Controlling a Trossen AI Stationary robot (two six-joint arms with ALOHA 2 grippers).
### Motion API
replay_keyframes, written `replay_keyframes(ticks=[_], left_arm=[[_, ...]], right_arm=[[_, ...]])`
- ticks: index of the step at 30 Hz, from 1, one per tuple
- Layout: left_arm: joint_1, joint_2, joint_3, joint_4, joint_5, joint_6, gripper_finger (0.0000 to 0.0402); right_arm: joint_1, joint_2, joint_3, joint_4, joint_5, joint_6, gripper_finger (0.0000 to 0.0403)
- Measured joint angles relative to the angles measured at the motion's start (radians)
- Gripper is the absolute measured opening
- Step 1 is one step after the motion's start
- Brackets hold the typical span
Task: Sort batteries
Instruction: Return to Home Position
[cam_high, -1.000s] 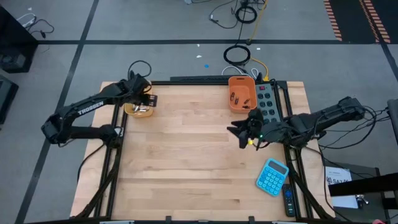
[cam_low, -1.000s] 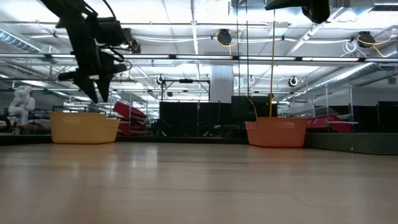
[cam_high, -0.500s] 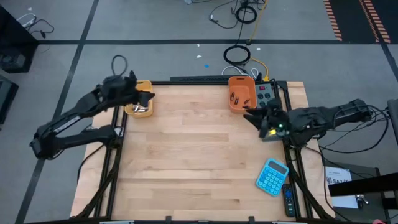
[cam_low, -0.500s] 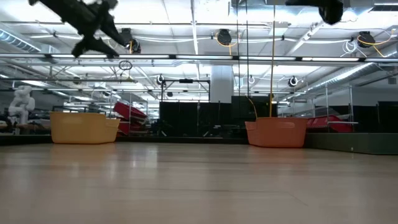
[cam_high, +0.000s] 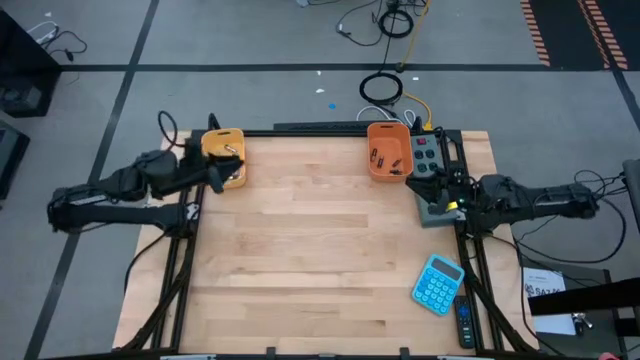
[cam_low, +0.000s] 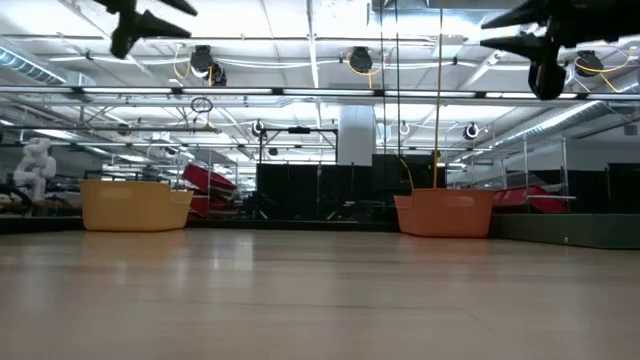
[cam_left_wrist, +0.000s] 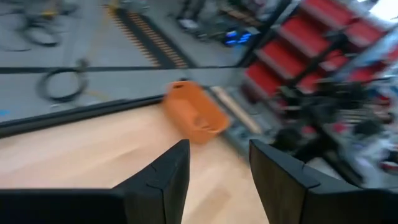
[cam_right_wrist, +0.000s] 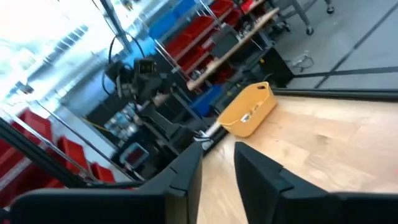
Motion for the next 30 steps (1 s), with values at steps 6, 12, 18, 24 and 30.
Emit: replay_keyframes(ticks=[6, 12, 18, 24, 30], left_arm=[[-0.165, 0.043, -0.123, 0.285, -0.075, -0.002, 0.0172], [-0.283, 0.045, -0.245, 0.446, -0.113, -0.06, 0.0172], [-0.364, 0.024, -0.327, 0.493, -0.166, -0.112, 0.0172], [-0.4, -0.017, -0.426, 0.537, -0.184, -0.173, 0.0164], [-0.403, -0.07, -0.547, 0.648, -0.194, -0.19, 0.0131]], right_arm=[[-0.065, -0.117, -0.164, 0.139, -0.07, 0.032, 0.0051], [-0.104, -0.24, -0.251, 0.178, -0.075, 0.025, 0.0024], [-0.124, -0.368, -0.313, 0.147, -0.096, 0.027, 0.0002], [-0.145, -0.382, -0.368, 0.173, -0.094, 0.056, 0.0001], [-0.159, -0.382, -0.405, 0.151, -0.094, 0.119, 0.0001]])
